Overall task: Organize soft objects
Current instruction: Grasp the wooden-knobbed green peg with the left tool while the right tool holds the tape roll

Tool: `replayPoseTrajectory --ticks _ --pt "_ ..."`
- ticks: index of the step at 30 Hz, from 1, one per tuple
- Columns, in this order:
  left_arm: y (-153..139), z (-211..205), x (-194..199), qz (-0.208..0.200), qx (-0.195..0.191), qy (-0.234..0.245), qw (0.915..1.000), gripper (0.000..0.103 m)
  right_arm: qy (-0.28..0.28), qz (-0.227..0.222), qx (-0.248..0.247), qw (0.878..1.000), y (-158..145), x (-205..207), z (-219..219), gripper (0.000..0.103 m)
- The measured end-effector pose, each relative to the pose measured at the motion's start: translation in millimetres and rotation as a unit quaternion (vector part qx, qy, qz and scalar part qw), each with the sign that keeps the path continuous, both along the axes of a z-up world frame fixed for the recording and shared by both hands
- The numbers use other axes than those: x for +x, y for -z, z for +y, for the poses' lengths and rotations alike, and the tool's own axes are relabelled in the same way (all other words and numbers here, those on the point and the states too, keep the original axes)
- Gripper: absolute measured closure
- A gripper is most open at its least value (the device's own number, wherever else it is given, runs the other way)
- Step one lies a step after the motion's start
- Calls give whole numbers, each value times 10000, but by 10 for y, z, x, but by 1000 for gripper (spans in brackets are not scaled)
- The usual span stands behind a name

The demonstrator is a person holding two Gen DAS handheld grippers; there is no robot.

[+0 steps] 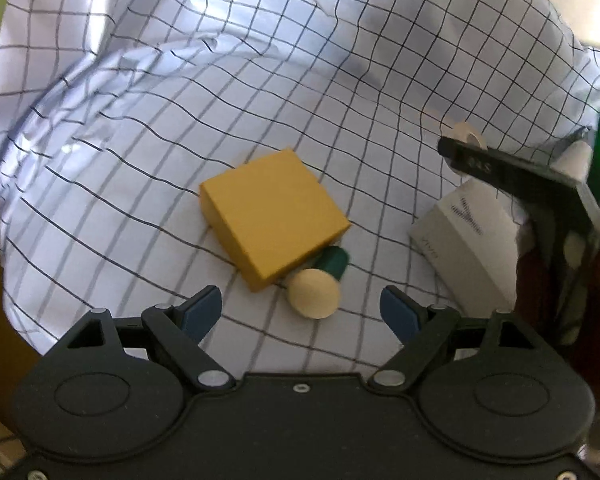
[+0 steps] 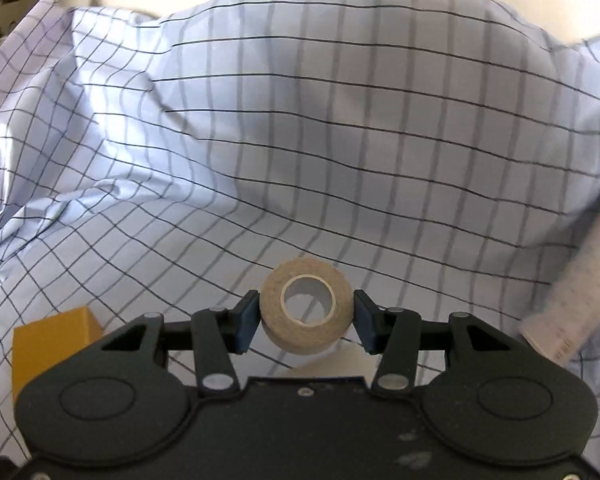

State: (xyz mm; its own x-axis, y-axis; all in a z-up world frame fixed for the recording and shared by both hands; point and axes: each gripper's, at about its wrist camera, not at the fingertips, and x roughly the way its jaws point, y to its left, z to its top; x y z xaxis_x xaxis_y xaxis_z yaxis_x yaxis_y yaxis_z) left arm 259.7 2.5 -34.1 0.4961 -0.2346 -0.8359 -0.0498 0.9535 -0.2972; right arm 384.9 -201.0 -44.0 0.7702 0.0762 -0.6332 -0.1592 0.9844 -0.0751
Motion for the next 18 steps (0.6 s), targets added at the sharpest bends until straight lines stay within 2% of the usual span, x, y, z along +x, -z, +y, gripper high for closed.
replayPoseTrajectory --ticks 3,11,18 --pt "42 -91 79 94 8 -99 9999 20 60 -73 59 9999 40 -73 -90 54" --pt "109 -241 180 145 369 -156 9991 21 99 -264 430 9987 88 -154 -202 55" --pt "134 -398 174 84 561 56 9984 23 101 -313 553 9979 95 -174 -224 55"
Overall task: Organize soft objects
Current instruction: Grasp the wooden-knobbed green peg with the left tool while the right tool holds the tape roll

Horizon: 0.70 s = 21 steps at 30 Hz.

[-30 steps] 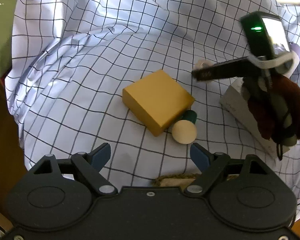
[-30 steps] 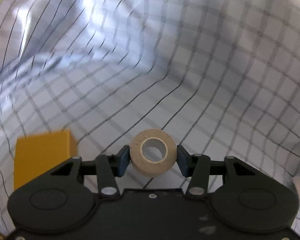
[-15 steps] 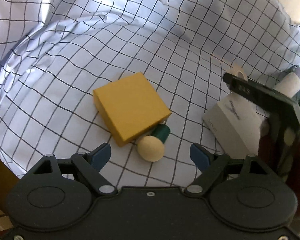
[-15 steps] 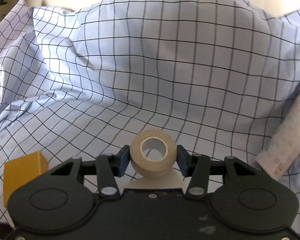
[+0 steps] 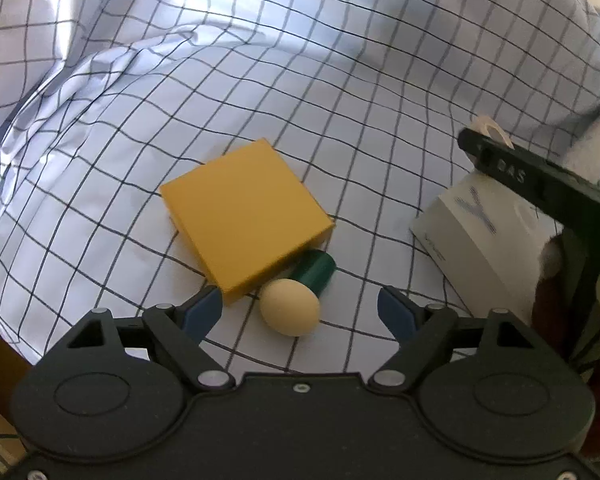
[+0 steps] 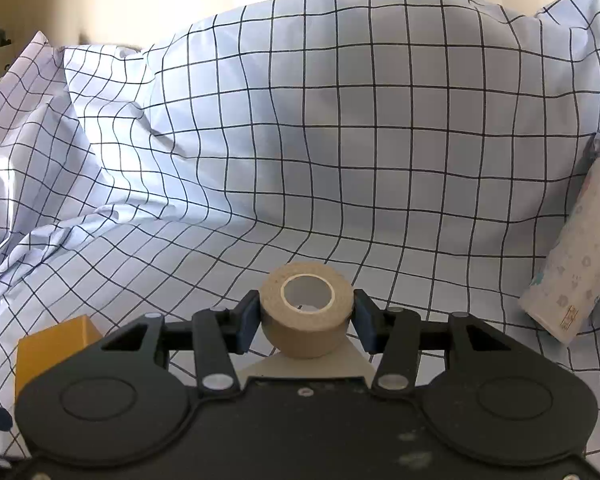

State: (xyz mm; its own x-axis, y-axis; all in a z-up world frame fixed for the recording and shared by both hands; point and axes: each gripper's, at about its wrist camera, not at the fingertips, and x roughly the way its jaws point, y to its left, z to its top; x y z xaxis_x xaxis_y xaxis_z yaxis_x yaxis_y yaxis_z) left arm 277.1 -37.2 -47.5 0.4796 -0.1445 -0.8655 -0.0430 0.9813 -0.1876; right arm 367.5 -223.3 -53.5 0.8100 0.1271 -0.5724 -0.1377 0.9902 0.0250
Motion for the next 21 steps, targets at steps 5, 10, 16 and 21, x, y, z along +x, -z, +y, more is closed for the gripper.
replayPoseTrajectory --ticks 5,10,16,21 --pt "45 -103 -10 -189 317 98 9993 25 127 -19 134 9998 -4 -17 -46 55" --pt "40 -143 -48 -329 380 217 9985 32 203 -30 229 9995 -1 -17 -72 55" --pt "120 -174 -71 -276 398 281 9984 36 269 -30 216 9994 5 -15 -57 55" --pt "169 -127 -36 -192 348 177 9991 55 293 -6 228 9993 11 -4 -60 55"
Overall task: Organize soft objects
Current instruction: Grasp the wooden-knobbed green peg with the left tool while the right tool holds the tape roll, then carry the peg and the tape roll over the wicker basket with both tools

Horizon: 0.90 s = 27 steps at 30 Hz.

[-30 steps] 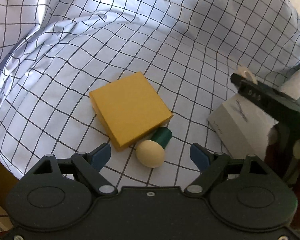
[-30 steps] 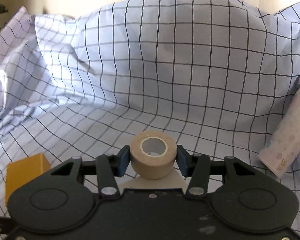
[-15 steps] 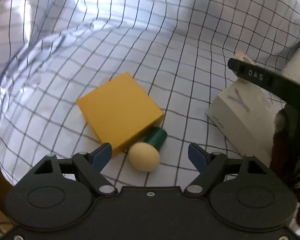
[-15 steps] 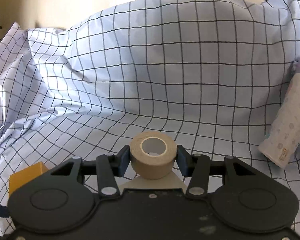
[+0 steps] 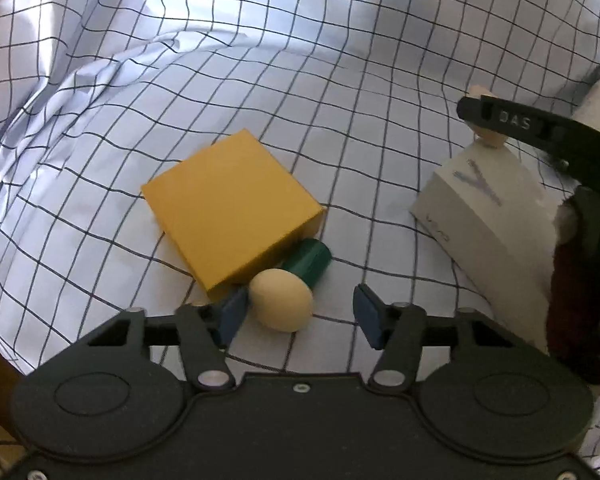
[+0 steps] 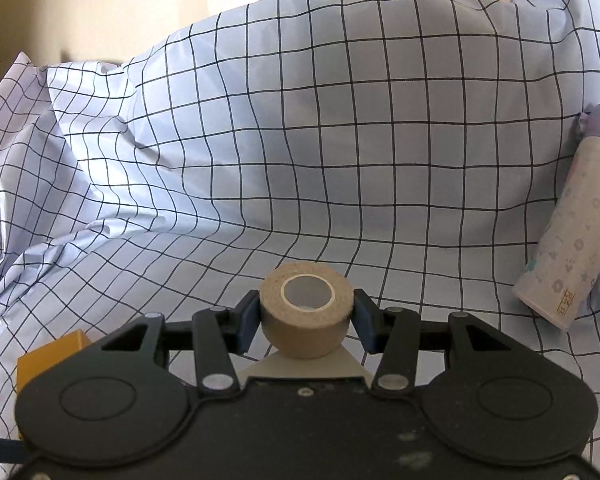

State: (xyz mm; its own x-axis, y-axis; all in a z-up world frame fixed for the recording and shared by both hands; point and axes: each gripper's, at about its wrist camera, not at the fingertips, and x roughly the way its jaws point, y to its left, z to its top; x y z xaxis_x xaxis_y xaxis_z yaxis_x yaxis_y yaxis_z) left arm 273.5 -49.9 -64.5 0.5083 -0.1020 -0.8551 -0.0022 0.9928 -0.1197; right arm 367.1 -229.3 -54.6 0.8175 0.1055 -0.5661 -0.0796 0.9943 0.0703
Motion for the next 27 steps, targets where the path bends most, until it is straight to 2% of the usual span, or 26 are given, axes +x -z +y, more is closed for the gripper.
replayPoseTrajectory --ticks 1,3,10,16,27 --pt "0 5 -1 -21 20 4 10000 62 14 2 14 10000 1 0 -5 55" --pt "-8 4 -13 -73 58 33 10000 68 33 9 43 10000 2 1 -14 55" --pt "-130 -27 -123 -195 -101 260 9994 69 175 45 111 9998 5 17 -40 55" --pt "-334 -73 -354 -385 -209 564 9974 69 296 81 106 9995 8 23 -40 55" --pt "-500 -27 -804 -507 -558 975 9924 69 521 114 58 9986 10 37 -38 55"
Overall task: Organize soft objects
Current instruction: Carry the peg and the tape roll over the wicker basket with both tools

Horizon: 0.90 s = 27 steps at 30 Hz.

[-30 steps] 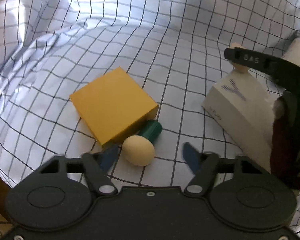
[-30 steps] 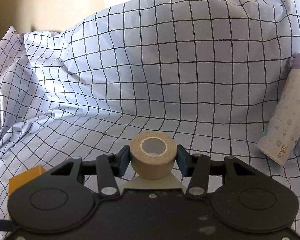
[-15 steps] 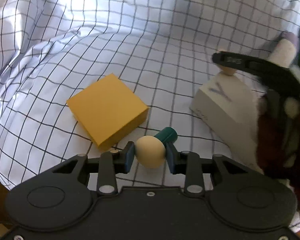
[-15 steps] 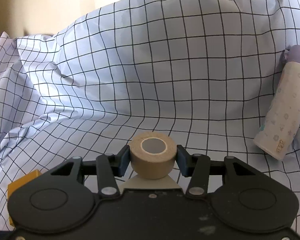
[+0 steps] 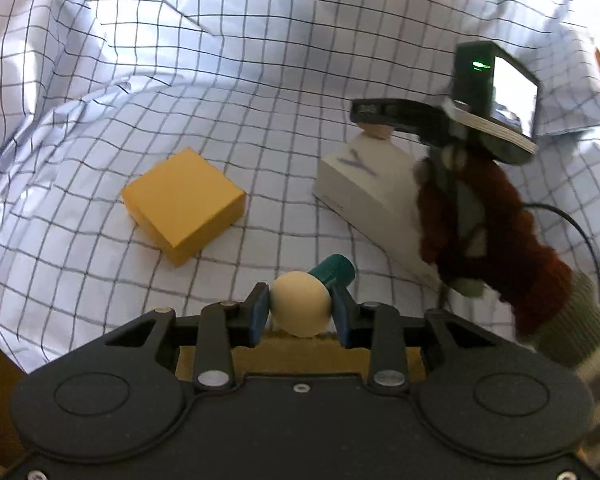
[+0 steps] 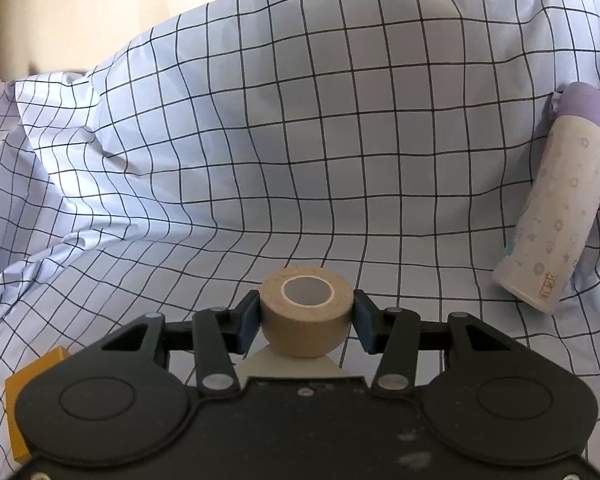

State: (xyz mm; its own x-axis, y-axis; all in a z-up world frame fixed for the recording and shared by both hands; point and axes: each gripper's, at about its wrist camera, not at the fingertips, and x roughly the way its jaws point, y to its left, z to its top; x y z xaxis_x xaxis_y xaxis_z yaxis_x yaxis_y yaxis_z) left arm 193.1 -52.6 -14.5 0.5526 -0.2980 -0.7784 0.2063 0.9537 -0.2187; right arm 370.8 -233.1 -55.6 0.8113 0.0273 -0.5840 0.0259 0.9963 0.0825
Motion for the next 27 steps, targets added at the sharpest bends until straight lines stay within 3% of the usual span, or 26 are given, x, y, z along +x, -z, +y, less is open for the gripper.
replayPoseTrajectory --ticks 8,16,21,27 --pt "76 130 -261 160 -142 52 9998 69 93 1 -328 9994 -11 -2 79 55" --pt "127 271 -430 249 -269 -56 9993 69 531 96 -666 9963 -92 -11 96 55" --pt "96 308 -498 184 -374 19 9991 69 531 -126 -497 9973 -371 -202 91 55" --pt "64 324 -555 145 -445 110 9988 69 271 -481 -129 9984 -838 -736 121 55"
